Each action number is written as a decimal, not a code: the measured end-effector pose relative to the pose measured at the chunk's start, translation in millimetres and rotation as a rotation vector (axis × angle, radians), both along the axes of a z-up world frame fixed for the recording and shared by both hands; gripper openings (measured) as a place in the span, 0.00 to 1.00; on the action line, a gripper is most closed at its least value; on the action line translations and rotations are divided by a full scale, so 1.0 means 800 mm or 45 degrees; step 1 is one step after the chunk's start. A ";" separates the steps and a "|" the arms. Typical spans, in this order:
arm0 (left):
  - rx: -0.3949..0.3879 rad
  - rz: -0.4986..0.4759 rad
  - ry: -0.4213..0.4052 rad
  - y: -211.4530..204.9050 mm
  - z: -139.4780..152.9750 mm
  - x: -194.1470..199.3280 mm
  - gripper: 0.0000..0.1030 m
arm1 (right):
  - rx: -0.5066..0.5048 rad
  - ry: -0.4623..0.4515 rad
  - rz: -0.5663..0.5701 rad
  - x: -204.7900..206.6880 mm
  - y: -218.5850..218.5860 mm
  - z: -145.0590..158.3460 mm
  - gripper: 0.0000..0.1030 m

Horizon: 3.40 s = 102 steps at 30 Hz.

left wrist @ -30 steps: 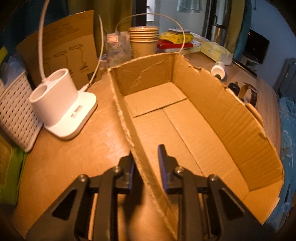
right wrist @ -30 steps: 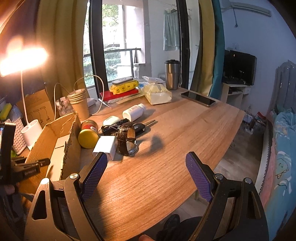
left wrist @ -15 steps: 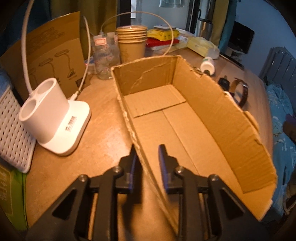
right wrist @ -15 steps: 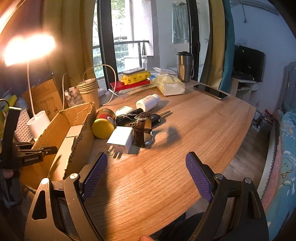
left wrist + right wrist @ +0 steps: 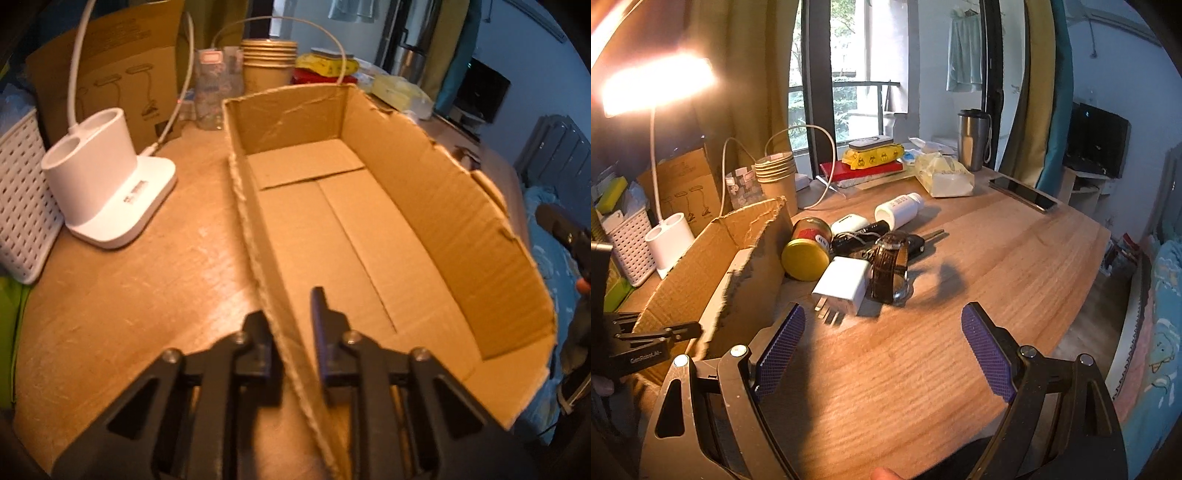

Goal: Organize rigid objects
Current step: 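Close the right gripper on the brown leather watch and lift it, then carry the watch into the box and open the right gripper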

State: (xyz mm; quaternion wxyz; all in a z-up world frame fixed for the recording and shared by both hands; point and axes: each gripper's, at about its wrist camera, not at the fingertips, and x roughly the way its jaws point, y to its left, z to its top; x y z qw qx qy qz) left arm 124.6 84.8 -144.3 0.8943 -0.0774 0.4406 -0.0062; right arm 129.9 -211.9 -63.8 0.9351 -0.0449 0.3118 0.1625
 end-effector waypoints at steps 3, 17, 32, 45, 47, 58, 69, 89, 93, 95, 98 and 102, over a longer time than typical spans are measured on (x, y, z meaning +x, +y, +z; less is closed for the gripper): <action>-0.006 0.008 -0.002 0.004 0.000 0.004 0.12 | -0.002 0.001 -0.018 0.024 0.001 -0.009 0.86; -0.075 0.077 -0.051 0.023 0.000 -0.002 0.11 | 0.019 0.186 -0.075 0.128 0.000 -0.060 0.86; -0.062 0.107 -0.047 0.021 0.000 -0.004 0.11 | -0.167 0.314 0.011 0.146 0.030 -0.085 0.79; -0.057 0.109 -0.046 0.019 0.000 -0.004 0.11 | -0.128 0.288 0.032 0.143 0.028 -0.083 0.42; -0.057 0.110 -0.046 0.018 0.000 -0.004 0.11 | -0.126 0.287 0.035 0.142 0.028 -0.083 0.42; -0.056 0.109 -0.046 0.018 0.000 -0.004 0.11 | -0.081 0.271 0.032 0.134 0.018 -0.078 0.42; -0.049 0.112 -0.044 0.017 -0.001 -0.004 0.12 | -0.076 0.178 0.137 0.074 0.024 -0.033 0.42; -0.045 0.112 -0.044 0.020 -0.001 -0.004 0.12 | -0.031 0.069 0.531 -0.039 0.118 0.028 0.42; -0.046 0.114 -0.043 0.020 -0.001 -0.004 0.12 | -0.030 0.104 0.586 -0.044 0.134 0.021 0.42; -0.046 0.114 -0.043 0.020 -0.001 -0.004 0.12 | -0.033 0.123 0.603 -0.045 0.139 0.016 0.42; -0.046 0.113 -0.043 0.020 -0.001 -0.004 0.12 | -0.045 0.164 0.636 -0.048 0.146 0.006 0.42; -0.045 0.113 -0.043 0.020 -0.001 -0.004 0.12 | -0.111 0.219 0.686 -0.053 0.155 -0.006 0.42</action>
